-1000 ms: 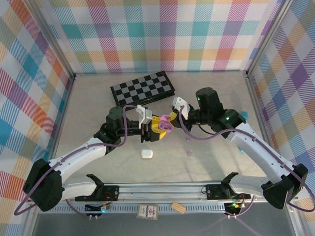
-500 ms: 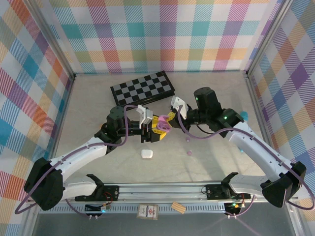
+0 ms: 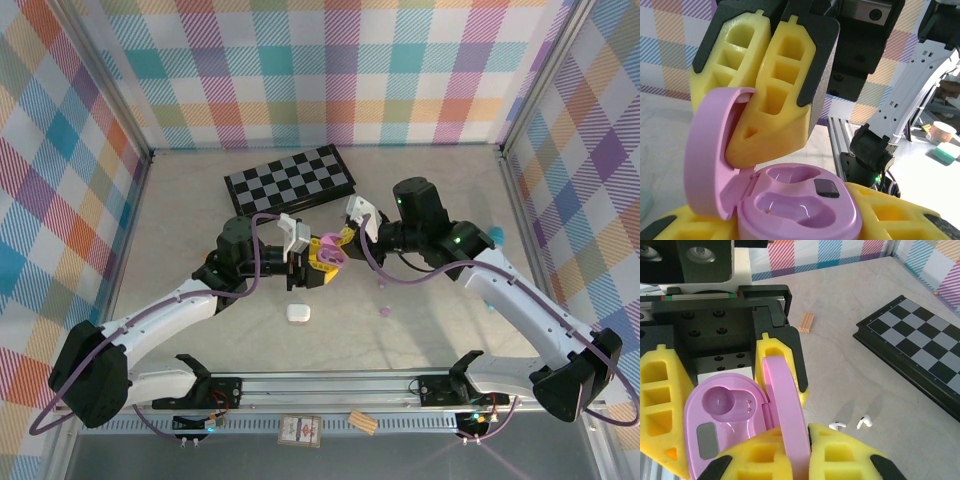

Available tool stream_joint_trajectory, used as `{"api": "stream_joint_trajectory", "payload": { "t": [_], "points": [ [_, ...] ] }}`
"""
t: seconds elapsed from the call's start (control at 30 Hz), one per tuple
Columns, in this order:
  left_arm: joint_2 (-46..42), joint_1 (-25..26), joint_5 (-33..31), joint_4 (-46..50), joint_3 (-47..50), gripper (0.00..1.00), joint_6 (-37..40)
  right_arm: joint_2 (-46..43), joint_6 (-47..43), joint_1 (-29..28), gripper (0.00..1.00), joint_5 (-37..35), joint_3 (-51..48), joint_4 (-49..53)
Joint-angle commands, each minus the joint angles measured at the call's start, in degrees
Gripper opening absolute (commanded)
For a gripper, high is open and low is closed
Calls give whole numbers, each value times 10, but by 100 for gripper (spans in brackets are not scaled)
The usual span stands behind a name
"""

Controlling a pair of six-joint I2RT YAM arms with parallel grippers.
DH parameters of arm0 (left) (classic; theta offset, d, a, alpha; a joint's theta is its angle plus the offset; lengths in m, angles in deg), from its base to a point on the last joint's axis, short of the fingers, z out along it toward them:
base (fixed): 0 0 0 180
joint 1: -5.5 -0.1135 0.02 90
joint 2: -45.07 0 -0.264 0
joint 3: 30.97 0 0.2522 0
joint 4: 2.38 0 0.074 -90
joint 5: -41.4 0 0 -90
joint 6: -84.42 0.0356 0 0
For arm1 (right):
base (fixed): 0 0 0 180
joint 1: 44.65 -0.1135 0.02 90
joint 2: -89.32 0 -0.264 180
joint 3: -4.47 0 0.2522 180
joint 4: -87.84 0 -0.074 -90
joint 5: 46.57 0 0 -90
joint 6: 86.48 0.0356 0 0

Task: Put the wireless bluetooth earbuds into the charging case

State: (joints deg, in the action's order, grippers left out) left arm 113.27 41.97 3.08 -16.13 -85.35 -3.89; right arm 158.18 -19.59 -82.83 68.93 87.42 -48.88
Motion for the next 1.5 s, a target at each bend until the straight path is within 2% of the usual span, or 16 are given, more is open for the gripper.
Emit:
{"api": "stream_joint_trajectory", "payload": {
  "t": [0.0, 0.33, 0.47, 0.6, 0.63, 0.73, 0.93, 1.07, 1.2, 1.33, 1.47],
  "points": [
    [3, 5, 10, -31, 1, 40, -1, 0, 4, -5, 0, 21, 13, -8],
    [0, 5, 4, -35, 5, 38, 1, -4, 3, -5, 2, 19, 17, -2],
    [-1, 5, 0, -48, 10, 36, -1, -10, 14, -5, 24, 14, 17, -2],
    [1, 4, -11, -80, 23, 37, -14, -26, 22, -4, 57, 6, 13, -6],
    [2, 3, -14, -95, 28, 37, -21, -33, 25, -4, 63, 8, 10, -9],
    [7, -1, -16, -133, 41, 37, -40, -59, 46, 1, 70, 24, -1, -25],
    [9, -8, -28, -181, 60, 36, -57, -130, 163, 77, 73, 81, -55, -106],
    [10, -10, -38, -216, 84, 36, -65, -164, 288, 148, 74, 57, -122, -170],
    [16, -10, -46, -273, 110, 36, -89, -166, 394, 187, 74, -36, -159, -137],
    [13, -11, -48, -318, 135, 36, -107, -152, 439, 201, 73, -52, -200, -105],
    [0, -10, -51, -326, 151, 36, -100, -102, 456, 202, 73, -60, -224, -81]
  ]
}}
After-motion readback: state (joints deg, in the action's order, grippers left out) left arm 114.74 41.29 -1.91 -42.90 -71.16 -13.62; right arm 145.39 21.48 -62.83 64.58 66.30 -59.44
